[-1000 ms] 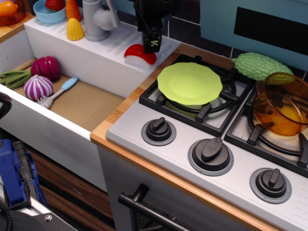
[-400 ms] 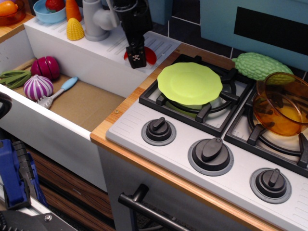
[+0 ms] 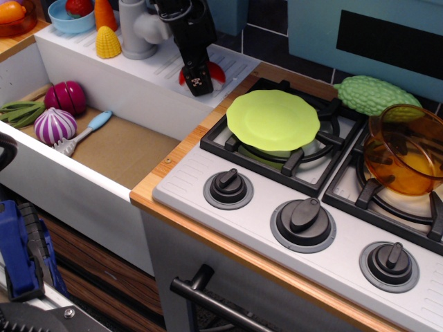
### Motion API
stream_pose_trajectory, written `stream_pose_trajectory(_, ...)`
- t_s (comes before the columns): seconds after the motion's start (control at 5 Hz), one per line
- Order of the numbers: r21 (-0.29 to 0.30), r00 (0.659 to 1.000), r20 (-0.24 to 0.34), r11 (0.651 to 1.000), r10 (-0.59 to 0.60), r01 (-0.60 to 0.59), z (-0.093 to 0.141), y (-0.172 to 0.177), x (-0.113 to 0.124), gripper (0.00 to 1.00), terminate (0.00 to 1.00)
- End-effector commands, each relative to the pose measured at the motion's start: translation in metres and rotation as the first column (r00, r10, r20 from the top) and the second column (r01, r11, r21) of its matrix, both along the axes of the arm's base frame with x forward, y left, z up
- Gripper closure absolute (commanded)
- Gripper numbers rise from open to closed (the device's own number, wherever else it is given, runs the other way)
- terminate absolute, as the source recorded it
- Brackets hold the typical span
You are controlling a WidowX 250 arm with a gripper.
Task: Put sushi on plate
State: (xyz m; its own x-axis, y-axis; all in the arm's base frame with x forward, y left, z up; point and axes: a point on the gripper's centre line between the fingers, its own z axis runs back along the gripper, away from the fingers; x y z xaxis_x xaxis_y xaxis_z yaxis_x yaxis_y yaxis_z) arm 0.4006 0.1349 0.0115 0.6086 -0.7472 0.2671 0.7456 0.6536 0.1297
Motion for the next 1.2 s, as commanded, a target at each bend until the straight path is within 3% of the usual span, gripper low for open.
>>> stream_pose_trajectory(0.0, 0.021, 1.000, 0.005, 0.999, 0.030, -0.030, 0.029, -0.006, 0.006, 1.00, 0.00)
stream_pose_trajectory(0.2, 0.053, 0.995, -0.061, 0.996, 0.074, -0.071, 0.067, -0.019, 0.009, 1.00, 0.00)
stream_pose_trajectory(0.4, 0.099, 0.981, -0.084, 0.981, 0.173, -0.165, 0.095, -0.047, 0.003, 1.00, 0.00)
stream_pose_trajectory(0.6, 0.058, 0.946, -0.129, 0.955, 0.297, -0.292, 0.101, -0.077, -0.019, 1.00, 0.00)
stream_pose_trajectory(0.8, 0.034, 0.908, -0.133, 0.918, 0.397, -0.396, 0.096, -0.103, -0.040, 1.00, 0.00)
stream_pose_trajectory(1.0, 0.007, 0.900, -0.127, 0.908, 0.416, -0.419, 0.088, -0.107, -0.047, 1.00, 0.00)
